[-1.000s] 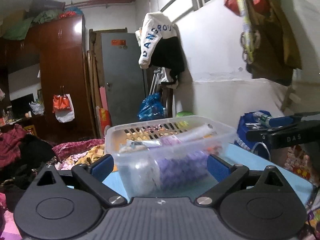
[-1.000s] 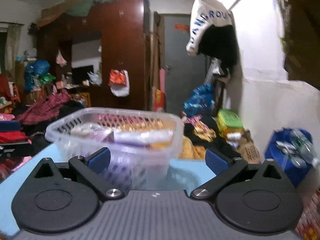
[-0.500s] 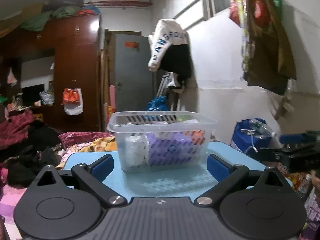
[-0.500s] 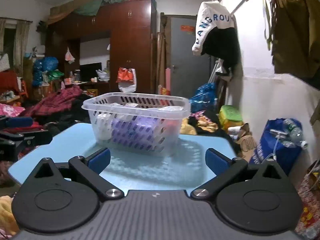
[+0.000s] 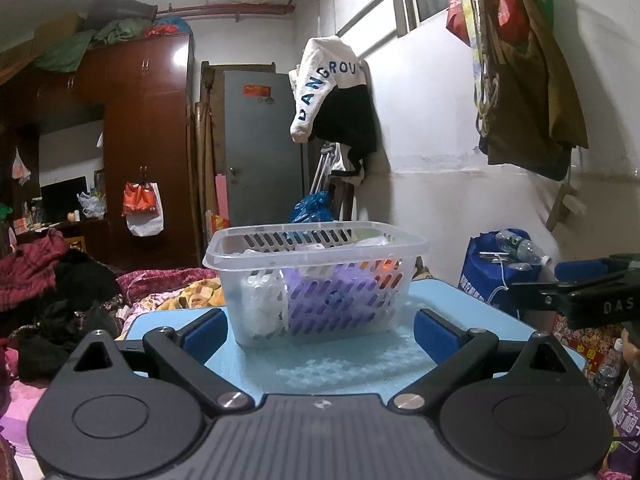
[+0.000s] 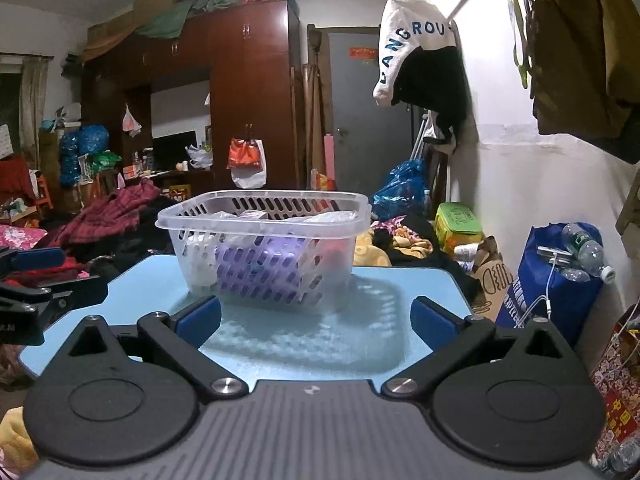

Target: Organize objects

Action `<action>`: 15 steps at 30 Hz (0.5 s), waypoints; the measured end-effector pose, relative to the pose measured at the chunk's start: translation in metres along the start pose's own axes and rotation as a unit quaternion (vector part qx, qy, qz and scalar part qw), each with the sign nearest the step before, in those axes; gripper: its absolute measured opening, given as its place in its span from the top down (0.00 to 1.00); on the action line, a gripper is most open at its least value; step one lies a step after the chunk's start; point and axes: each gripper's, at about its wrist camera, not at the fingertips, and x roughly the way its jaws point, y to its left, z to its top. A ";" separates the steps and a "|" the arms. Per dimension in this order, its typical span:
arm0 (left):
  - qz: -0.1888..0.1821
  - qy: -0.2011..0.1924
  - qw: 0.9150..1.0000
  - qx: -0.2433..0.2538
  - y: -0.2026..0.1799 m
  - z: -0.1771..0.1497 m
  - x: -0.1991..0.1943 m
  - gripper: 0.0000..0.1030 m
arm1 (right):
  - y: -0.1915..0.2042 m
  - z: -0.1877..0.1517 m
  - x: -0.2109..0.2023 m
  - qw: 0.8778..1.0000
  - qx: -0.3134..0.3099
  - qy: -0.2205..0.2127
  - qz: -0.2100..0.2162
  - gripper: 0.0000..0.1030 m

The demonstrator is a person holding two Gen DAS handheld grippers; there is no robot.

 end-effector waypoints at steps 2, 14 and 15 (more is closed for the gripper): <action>0.001 0.000 1.000 0.000 -0.001 0.001 0.000 0.02 | -0.001 0.000 0.000 1.000 0.002 -0.002 0.000 0.00; -0.001 0.002 1.000 0.001 -0.002 0.002 -0.001 0.02 | 0.002 -0.001 -0.002 1.000 -0.007 -0.007 -0.003 0.00; -0.001 0.002 1.000 0.002 -0.002 0.002 0.000 0.02 | 0.002 -0.001 -0.002 1.000 -0.007 -0.007 -0.003 0.00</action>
